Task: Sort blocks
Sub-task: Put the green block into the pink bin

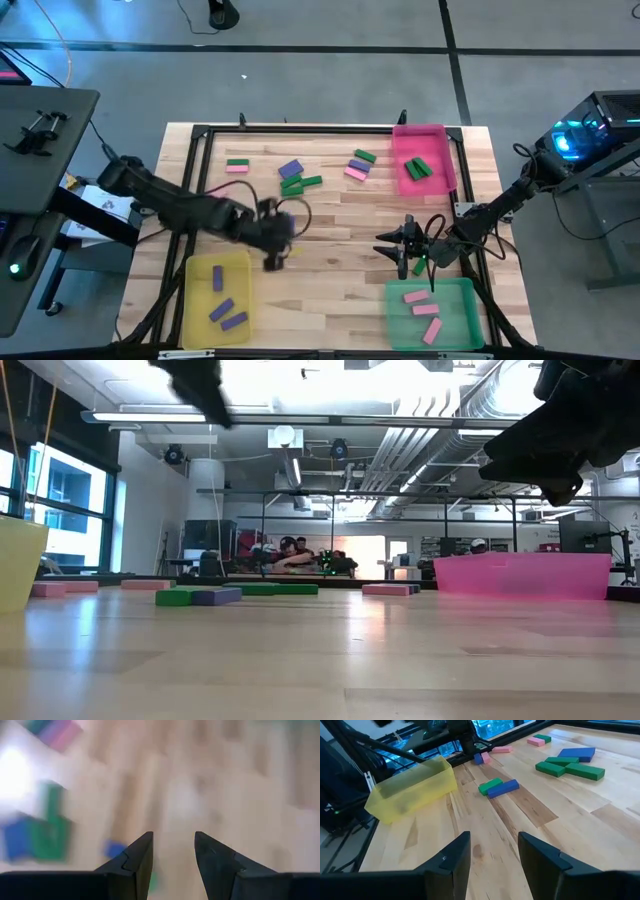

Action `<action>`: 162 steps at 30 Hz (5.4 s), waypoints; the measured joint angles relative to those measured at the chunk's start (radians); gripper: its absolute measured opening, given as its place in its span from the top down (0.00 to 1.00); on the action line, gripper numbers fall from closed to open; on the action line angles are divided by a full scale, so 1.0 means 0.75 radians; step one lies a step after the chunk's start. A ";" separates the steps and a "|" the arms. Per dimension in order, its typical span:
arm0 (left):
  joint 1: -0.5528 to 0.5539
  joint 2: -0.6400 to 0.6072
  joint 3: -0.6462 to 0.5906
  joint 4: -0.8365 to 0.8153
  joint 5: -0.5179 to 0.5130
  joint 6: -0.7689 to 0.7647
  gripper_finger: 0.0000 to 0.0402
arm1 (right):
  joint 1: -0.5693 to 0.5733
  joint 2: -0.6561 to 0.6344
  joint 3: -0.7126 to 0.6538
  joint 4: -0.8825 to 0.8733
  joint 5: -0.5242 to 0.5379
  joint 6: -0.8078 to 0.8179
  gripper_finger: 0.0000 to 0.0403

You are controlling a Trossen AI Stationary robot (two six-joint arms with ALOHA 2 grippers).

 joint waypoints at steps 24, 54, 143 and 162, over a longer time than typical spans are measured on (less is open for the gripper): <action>0.822 0.449 -0.245 0.762 0.290 0.343 0.40 | 0.000 0.002 0.000 -0.007 -0.009 0.038 0.63; 0.743 0.587 -0.145 0.727 0.309 0.516 0.92 | 0.000 0.033 0.000 -0.006 -0.003 -0.003 0.63; -0.098 0.446 -0.142 1.299 -0.045 0.362 0.56 | -1.855 0.258 0.803 -1.790 -0.607 -0.720 0.91; -0.097 0.447 -0.143 1.298 -0.044 0.363 0.56 | -1.959 0.277 0.802 -1.626 -0.567 -0.749 0.91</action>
